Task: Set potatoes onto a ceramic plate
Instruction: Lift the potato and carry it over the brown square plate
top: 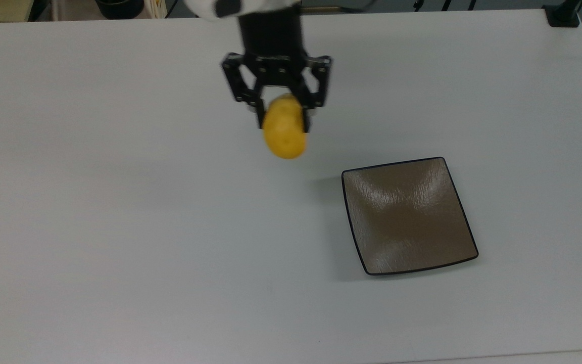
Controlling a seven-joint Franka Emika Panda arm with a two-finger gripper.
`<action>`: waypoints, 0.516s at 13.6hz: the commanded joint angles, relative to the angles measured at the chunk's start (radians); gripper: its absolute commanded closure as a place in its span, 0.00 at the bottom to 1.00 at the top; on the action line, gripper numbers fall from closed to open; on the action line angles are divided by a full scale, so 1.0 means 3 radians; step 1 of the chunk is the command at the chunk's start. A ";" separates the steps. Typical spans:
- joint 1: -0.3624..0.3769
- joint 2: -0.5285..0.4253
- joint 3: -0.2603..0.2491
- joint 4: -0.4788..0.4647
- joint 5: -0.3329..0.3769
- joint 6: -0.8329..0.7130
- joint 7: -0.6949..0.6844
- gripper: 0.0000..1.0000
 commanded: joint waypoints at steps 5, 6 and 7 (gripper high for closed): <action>0.0525 0.0521 0.0029 -0.0068 0.0003 0.1121 -0.0009 0.75; 0.0602 0.0607 0.0029 -0.0063 -0.0023 0.1224 0.0012 0.75; 0.0659 0.0715 0.0029 -0.0058 -0.0094 0.1366 0.0052 0.75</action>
